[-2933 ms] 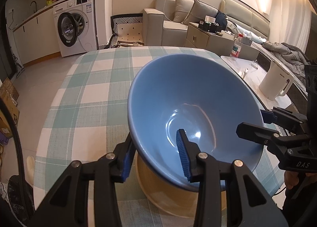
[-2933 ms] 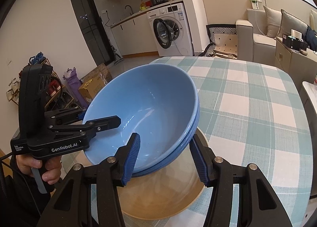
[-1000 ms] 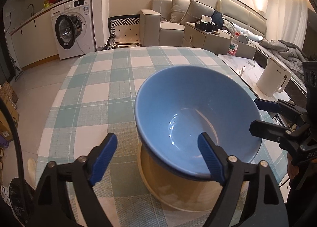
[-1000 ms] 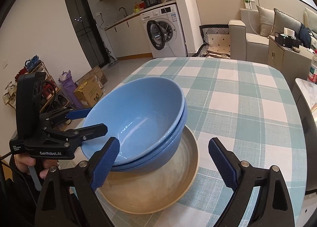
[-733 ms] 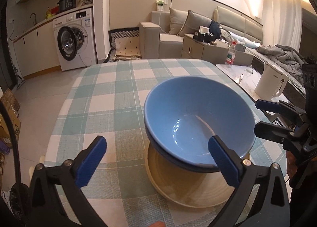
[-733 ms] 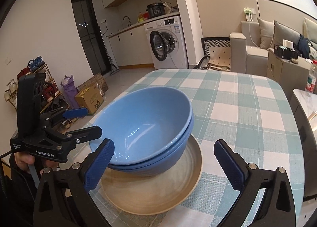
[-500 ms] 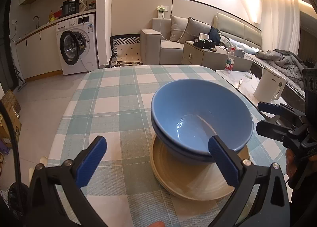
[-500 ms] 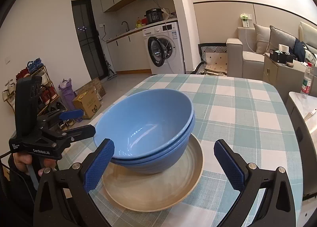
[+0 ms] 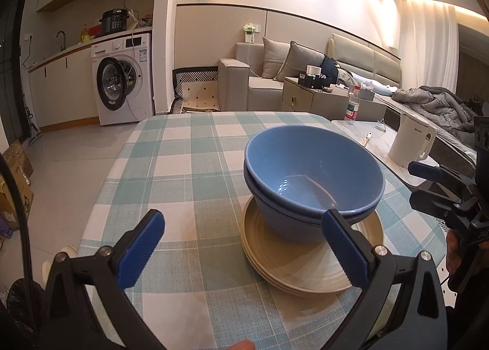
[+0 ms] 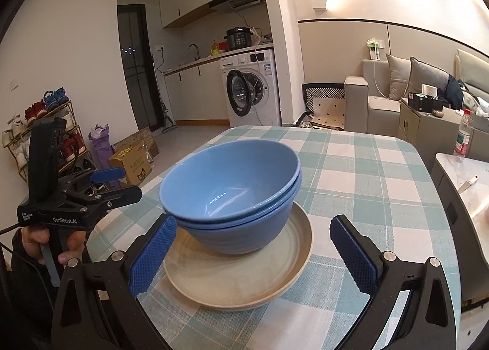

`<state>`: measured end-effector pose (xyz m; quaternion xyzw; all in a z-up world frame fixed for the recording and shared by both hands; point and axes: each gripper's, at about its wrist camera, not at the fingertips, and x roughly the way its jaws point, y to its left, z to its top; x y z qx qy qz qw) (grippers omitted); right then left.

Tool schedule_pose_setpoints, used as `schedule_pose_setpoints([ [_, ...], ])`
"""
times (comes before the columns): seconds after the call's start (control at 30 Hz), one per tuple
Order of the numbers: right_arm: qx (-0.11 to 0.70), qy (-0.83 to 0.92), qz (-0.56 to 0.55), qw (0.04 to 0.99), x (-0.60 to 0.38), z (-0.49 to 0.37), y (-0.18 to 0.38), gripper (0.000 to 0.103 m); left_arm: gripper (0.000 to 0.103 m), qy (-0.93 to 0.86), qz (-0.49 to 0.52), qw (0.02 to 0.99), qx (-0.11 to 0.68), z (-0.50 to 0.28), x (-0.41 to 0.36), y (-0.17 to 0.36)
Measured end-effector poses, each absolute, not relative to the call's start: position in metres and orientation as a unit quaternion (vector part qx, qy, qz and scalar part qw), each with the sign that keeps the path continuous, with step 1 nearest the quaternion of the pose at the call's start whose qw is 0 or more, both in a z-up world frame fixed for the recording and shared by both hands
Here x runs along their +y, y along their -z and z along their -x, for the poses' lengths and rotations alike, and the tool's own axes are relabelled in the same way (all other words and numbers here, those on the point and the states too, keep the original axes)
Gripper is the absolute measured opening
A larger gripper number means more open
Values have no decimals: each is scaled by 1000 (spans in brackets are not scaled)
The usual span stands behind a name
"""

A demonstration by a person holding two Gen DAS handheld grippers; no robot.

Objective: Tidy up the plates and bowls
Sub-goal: 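Withdraw both open grippers from the stacked bowls and plates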

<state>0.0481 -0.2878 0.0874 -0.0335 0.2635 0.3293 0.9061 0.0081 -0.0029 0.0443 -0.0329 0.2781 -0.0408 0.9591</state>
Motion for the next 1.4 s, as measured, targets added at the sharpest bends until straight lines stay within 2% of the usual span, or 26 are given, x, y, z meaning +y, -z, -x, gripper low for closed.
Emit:
schedule_pose_setpoints([
  [0.63,240,-324,50,914,-299,-9,-104,102,103,34,4,974,224,32,-14,-74],
  [1.4,228,-334,53,913,-298,4,-95,102,103,26,6,980,199,46,-11,-71],
])
